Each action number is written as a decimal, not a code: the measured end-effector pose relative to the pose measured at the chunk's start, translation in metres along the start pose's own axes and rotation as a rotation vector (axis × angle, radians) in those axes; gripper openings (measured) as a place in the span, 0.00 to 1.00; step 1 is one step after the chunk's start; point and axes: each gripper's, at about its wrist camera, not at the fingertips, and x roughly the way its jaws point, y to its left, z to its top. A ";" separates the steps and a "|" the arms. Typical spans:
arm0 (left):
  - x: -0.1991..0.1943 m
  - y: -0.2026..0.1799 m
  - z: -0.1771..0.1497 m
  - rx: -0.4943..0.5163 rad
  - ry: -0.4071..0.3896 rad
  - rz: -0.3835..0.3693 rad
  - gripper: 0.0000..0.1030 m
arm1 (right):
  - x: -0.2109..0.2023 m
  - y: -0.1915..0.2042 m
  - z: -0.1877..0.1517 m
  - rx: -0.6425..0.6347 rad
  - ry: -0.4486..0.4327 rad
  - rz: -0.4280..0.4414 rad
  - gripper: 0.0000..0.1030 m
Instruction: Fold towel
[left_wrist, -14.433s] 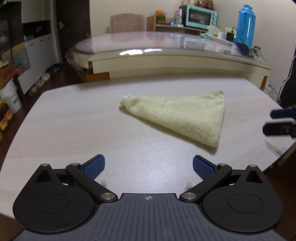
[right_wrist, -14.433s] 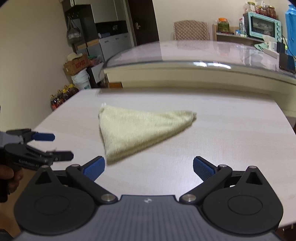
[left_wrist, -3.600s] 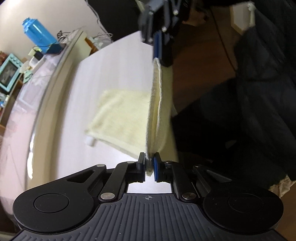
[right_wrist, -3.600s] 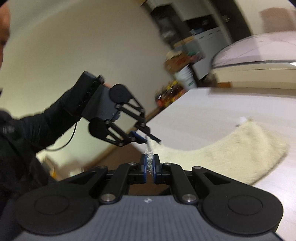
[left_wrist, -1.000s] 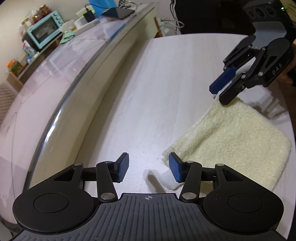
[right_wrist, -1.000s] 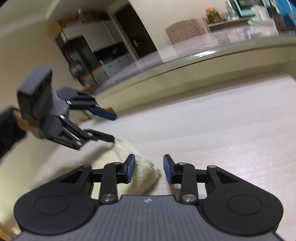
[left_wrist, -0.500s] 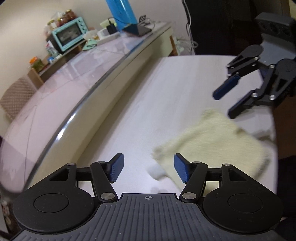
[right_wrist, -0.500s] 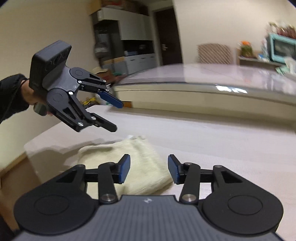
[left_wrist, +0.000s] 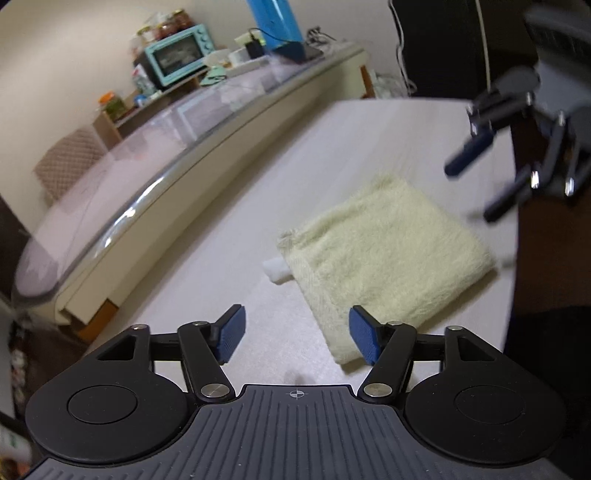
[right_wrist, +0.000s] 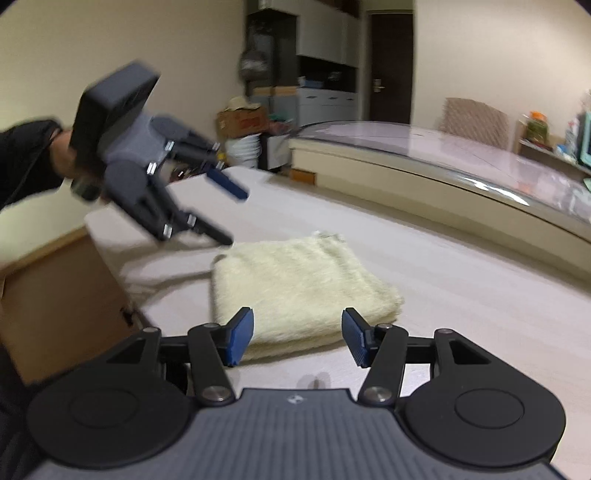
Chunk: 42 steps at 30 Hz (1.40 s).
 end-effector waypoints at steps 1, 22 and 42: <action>-0.003 -0.001 -0.002 -0.008 -0.001 -0.002 0.69 | 0.002 0.000 0.001 -0.010 0.011 0.005 0.49; 0.030 0.034 -0.022 -0.073 0.009 0.053 0.70 | 0.058 0.055 0.017 0.073 0.066 0.062 0.38; 0.036 0.051 -0.039 -0.073 0.001 0.058 0.75 | 0.055 0.074 0.023 0.038 0.116 0.116 0.37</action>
